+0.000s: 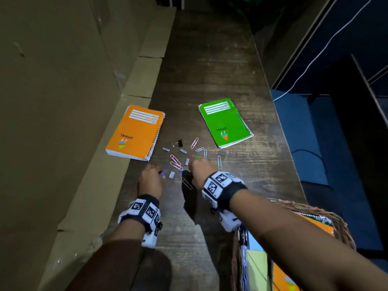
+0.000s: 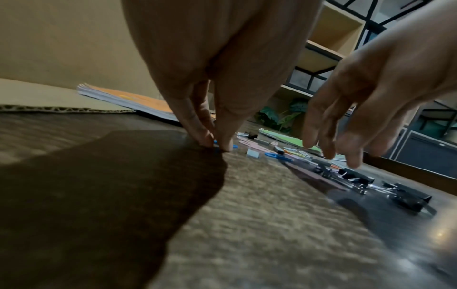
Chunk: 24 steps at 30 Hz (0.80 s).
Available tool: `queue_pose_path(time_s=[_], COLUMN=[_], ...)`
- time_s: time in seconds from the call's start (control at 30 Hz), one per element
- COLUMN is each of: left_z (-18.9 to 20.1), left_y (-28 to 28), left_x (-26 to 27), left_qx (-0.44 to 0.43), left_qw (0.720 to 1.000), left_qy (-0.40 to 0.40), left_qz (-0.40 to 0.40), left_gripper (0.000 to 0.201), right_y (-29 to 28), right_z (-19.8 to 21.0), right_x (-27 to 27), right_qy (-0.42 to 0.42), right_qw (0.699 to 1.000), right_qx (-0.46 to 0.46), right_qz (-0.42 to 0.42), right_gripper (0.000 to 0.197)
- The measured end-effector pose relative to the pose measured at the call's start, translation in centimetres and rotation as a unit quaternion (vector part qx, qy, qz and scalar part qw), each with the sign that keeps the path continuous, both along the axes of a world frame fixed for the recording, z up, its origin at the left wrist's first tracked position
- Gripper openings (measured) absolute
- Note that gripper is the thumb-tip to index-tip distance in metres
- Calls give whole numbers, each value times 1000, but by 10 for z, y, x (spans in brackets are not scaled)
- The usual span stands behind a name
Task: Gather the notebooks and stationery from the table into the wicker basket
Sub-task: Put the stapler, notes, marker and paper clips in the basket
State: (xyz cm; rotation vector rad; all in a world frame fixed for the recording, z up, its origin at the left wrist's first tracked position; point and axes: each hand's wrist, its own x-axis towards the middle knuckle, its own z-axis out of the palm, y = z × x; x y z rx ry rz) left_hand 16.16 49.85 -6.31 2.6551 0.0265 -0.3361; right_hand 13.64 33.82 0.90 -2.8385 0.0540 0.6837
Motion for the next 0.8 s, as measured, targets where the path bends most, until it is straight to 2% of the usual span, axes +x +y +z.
queue_pose_path(time_s=[0.1,0.23,0.37,0.47,0.5,0.57,0.63,0.7,0.8], left_z=[-2,3,20,46,59,83,97,97,89], left_y=[3,1,8,3,-3,-18,-34,-52,-80], left_x=[5,12,11,-10,-23,-57,-91,-126,-171], left_qx=[36,60,-14,-88,-128,-211,-260,-259,-210], left_qw=[999,995,997,995,989,962,921,891,883], left_qy=[5,30,70,46,53,127,219,261,262], left_qz=[-35,-68,-30,-22,-45,-114,-191,-267,-327], left_gripper=[15,17,24,22,17,19,26,27,23], right_y=[17,20,16,-6,-18,-46,-74,-98,-121], right_z=[-19,-32,-31,-15,-7,14,36,50,52], right_x=[4,10,9,5,-1,-22,-60,-105,-166], right_qy=[24,47,-2,-25,-23,-10,0,25,70], right_qw=[999,998,998,987,976,938,902,899,911], right_qx=[-44,-27,8,92,146,276,346,338,301], right_qz=[3,-30,-55,-129,-159,-208,-259,-278,-274], right_gripper=[28,30,24,17,12,4,13,18,19])
